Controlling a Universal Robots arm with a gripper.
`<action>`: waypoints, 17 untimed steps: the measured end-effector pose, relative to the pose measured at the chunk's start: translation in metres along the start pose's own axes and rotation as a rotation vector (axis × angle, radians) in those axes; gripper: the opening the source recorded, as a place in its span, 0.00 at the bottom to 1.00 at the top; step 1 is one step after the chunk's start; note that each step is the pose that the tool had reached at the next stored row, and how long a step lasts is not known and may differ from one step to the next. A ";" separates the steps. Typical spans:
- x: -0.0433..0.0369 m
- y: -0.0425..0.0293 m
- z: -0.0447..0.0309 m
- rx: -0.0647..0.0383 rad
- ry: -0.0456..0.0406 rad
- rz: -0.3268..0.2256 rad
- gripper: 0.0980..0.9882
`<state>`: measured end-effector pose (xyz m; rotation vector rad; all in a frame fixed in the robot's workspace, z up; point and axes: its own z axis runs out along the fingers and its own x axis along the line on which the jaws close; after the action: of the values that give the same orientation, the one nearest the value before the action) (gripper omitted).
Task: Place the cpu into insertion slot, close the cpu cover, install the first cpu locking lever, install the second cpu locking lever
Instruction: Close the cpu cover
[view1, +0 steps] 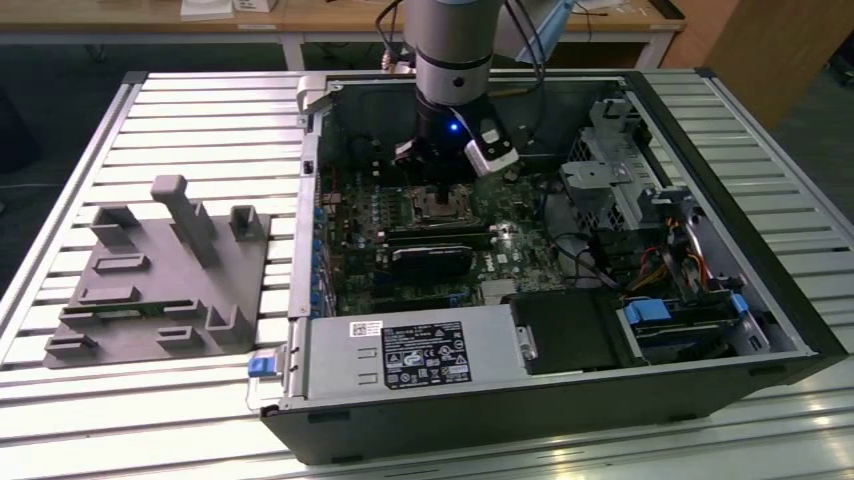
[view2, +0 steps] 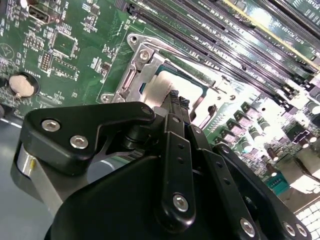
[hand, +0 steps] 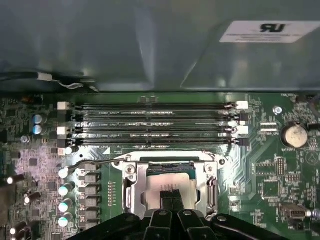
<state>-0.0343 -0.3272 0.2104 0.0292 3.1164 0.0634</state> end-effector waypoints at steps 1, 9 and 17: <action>0.0000 0.0000 0.0000 0.000 -0.0002 0.000 0.01; 0.0014 0.0000 0.0004 0.001 -0.0025 0.049 0.01; 0.0115 -0.0003 0.0008 0.001 -0.0030 0.030 0.01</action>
<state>-0.0458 -0.3273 0.2093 0.0758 3.1132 0.0628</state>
